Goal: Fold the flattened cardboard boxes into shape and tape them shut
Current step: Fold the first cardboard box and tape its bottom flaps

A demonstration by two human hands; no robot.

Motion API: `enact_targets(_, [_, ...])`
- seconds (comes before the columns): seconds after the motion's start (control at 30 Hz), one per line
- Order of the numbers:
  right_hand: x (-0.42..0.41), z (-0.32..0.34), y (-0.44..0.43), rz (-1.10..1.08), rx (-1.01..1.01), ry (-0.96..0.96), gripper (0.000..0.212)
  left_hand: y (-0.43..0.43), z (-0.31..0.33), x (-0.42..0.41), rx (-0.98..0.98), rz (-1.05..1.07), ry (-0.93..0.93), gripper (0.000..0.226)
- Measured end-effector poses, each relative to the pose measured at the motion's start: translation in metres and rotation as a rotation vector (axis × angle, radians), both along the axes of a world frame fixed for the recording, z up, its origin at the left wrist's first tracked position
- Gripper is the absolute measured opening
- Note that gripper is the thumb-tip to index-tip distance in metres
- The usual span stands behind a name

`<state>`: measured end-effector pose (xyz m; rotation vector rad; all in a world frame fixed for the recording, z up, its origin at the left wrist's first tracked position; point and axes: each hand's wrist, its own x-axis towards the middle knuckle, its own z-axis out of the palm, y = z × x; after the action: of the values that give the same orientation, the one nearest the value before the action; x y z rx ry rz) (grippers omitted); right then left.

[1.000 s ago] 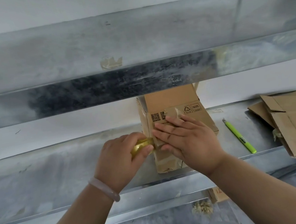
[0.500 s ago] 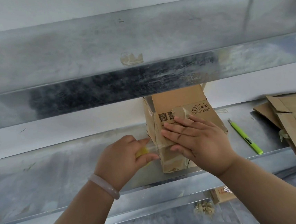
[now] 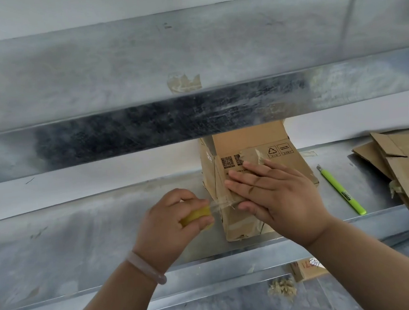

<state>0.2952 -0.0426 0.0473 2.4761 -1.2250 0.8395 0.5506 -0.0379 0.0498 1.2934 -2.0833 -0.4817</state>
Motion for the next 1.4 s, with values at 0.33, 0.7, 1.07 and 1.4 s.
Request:
enact_targets(0.33, [-0.006,0.004,-0.001,0.041,-0.039,0.084,0.041,0.0,-0.002,-0.026,0.023,0.04,0.062,0.028])
enact_targets(0.7, [-0.133,-0.061,0.007,-1.028,0.854,-0.378,0.042,0.003,0.0,-0.029,0.092,0.036,0.0,0.032])
enact_targets(1.07, [-0.122,-0.077,0.017,-1.078,0.845,-0.523,0.033,0.004,0.001,-0.03,0.126,0.083,-0.002,0.014])
enact_targets(1.4, [-0.037,0.018,0.107,-0.613,0.527,-1.104,0.029,0.006,-0.001,-0.03,0.147,0.08,0.056,0.01])
